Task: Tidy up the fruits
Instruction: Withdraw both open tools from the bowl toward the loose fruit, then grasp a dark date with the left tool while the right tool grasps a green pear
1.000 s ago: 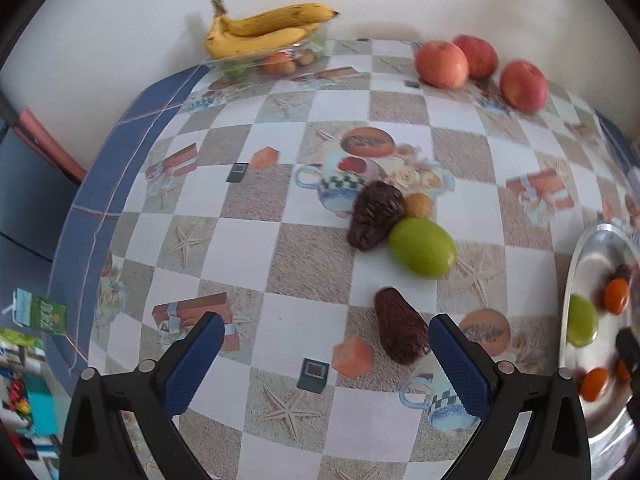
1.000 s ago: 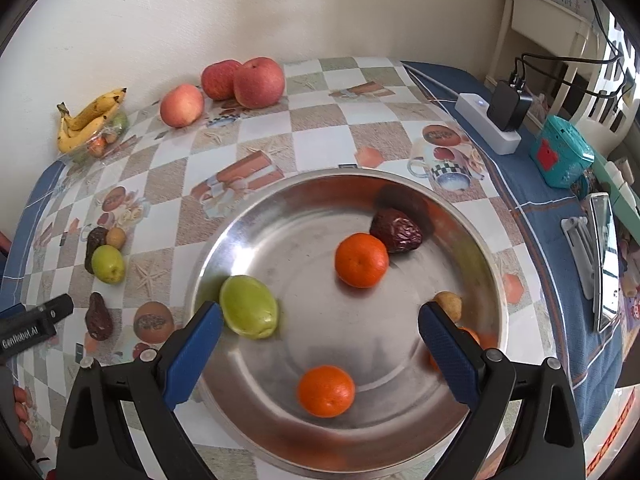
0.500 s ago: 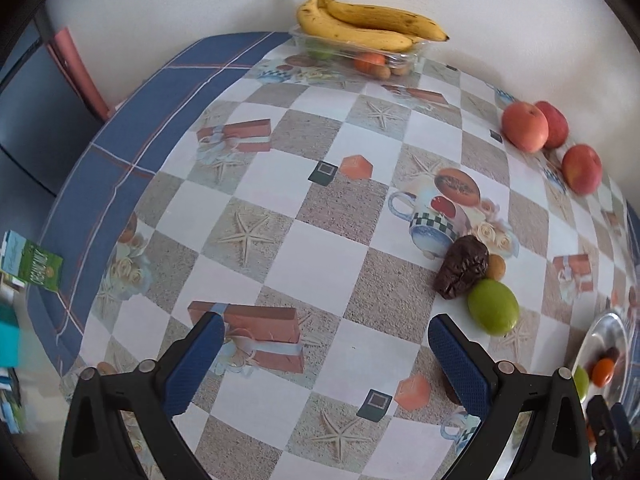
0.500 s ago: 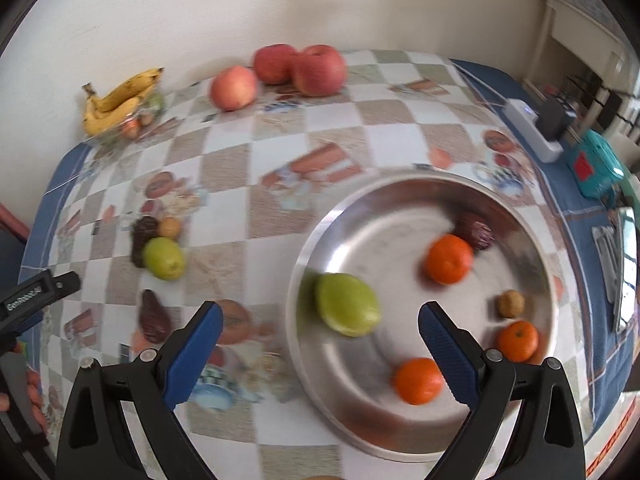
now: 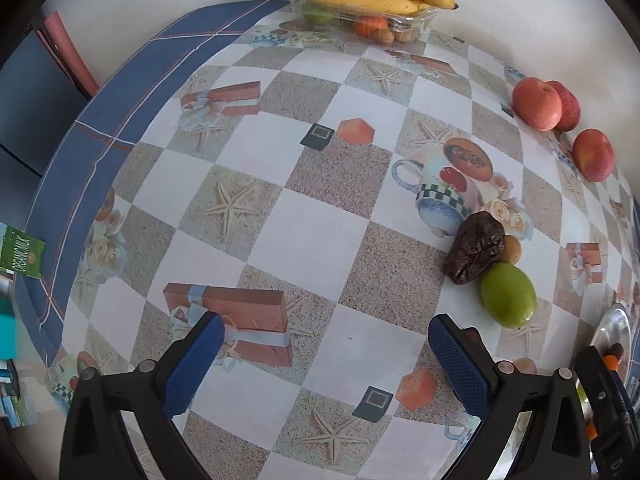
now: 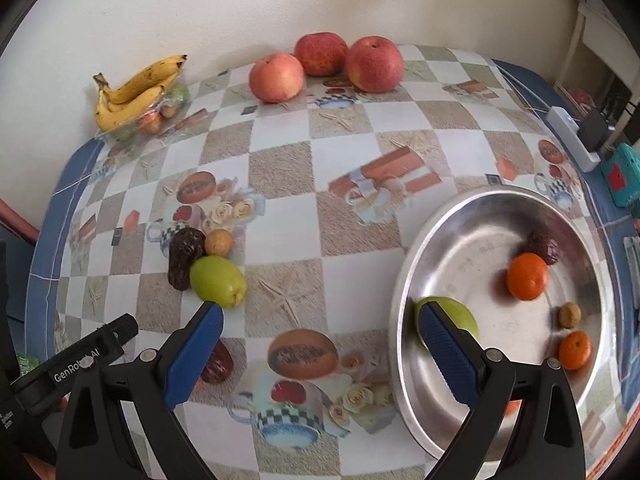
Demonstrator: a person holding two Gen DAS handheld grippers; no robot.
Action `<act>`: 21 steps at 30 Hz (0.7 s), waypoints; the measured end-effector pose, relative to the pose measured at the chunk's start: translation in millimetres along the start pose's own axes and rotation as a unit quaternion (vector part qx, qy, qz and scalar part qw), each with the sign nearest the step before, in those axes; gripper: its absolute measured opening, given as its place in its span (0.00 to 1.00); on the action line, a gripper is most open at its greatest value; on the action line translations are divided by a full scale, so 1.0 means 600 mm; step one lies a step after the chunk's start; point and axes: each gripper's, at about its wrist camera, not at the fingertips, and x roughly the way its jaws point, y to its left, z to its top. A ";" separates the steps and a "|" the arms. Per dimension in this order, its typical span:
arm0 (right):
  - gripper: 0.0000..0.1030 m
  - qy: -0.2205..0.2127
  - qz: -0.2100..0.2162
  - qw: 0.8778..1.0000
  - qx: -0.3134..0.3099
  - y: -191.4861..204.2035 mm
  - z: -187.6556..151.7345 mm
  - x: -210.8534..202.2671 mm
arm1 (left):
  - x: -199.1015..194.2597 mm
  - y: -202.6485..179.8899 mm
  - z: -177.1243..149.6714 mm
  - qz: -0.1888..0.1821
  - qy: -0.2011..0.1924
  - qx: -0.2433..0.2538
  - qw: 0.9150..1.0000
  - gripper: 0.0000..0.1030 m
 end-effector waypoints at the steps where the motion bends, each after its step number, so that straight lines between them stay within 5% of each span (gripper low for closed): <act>1: 0.95 0.002 -0.003 1.000 -0.005 0.002 -0.001 0.006 | 0.002 0.000 0.000 -0.004 0.001 -0.002 1.000 1.00; 17: 0.95 -0.003 -0.025 0.999 0.021 -0.031 0.011 0.000 | 0.030 -0.051 -0.031 -0.105 0.043 -0.008 0.993 0.99; 21: 0.95 0.003 -0.007 1.000 0.031 -0.030 0.009 0.003 | 0.034 -0.065 -0.038 -0.128 0.049 -0.002 0.991 0.86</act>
